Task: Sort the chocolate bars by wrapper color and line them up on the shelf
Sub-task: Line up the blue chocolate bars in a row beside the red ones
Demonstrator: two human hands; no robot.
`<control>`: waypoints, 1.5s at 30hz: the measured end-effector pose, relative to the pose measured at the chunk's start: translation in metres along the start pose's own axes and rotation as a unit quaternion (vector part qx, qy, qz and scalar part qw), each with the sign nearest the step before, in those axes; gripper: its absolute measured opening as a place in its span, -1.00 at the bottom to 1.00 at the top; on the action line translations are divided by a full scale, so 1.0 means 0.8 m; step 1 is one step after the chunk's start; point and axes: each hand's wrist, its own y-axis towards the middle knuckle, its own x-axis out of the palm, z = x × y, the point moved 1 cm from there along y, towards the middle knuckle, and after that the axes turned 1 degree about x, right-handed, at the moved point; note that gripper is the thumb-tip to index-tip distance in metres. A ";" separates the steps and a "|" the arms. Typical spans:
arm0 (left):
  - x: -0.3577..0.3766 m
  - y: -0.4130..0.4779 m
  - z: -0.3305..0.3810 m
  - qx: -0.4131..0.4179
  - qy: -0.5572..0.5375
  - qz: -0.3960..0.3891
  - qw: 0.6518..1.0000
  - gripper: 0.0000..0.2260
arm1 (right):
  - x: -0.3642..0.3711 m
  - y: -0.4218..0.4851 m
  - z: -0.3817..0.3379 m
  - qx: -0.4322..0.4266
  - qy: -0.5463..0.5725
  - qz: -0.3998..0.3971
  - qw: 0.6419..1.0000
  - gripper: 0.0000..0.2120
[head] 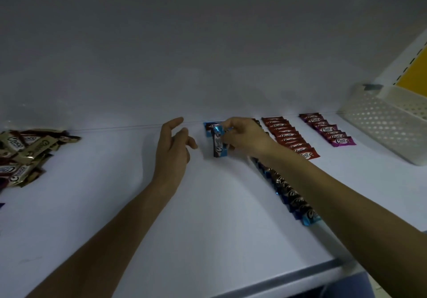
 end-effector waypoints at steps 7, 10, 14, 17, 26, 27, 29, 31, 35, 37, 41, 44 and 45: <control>0.000 0.002 -0.003 -0.006 0.000 -0.008 1.000 -0.81 | 0.011 -0.003 0.003 -0.068 -0.245 -0.029 0.967 -0.75; 0.001 0.002 -0.003 -0.006 -0.006 -0.004 1.000 -0.81 | 0.007 -0.005 0.005 -0.069 -0.268 -0.004 0.961 -0.83; 0.001 0.002 -0.002 -0.007 -0.001 -0.005 1.000 -0.78 | 0.007 -0.003 0.005 -0.038 -0.305 -0.053 0.950 -0.77; 0.001 0.001 -0.002 -0.005 0.003 -0.009 1.000 -0.77 | 0.011 0.001 0.004 -0.025 -0.310 -0.059 0.949 -0.79; -0.002 0.003 -0.006 0.007 0.001 -0.001 1.000 -0.65 | 0.010 0.000 -0.006 -0.159 -0.428 -0.121 0.882 -0.75; -0.003 0.003 -0.007 0.015 0.008 -0.003 1.000 -0.65 | 0.007 0.005 -0.004 -0.163 -0.424 -0.099 0.885 -0.83; -0.003 0.005 -0.011 0.022 0.023 -0.001 1.000 -0.65 | 0.002 0.012 0.000 -0.158 -0.420 -0.064 0.891 -0.94; -0.004 0.007 -0.015 0.021 0.028 0.005 0.999 -0.63 | -0.001 0.018 0.005 -0.150 -0.422 -0.051 0.893 -0.95; -0.008 0.010 -0.017 0.010 0.039 0.038 0.998 -0.55 | -0.001 0.021 0.008 -0.149 -0.429 -0.049 0.890 -0.81; -0.009 0.008 -0.015 0.001 0.024 0.057 0.998 -0.53 | 0.000 0.023 0.008 -0.153 -0.428 -0.045 0.890 -0.88; -0.012 0.007 -0.012 -0.009 -0.020 0.069 0.997 -0.54 | 0.001 0.040 0.006 -0.154 -0.445 0.005 0.882 -0.94; -0.012 0.010 -0.013 -0.015 -0.017 0.063 0.998 -0.58 | 0.001 0.057 0.009 -0.159 -0.453 0.052 0.876 -0.88; -0.011 0.011 -0.014 -0.017 -0.020 0.061 0.998 -0.59 | 0.002 0.061 0.011 -0.159 -0.456 0.060 0.873 -0.87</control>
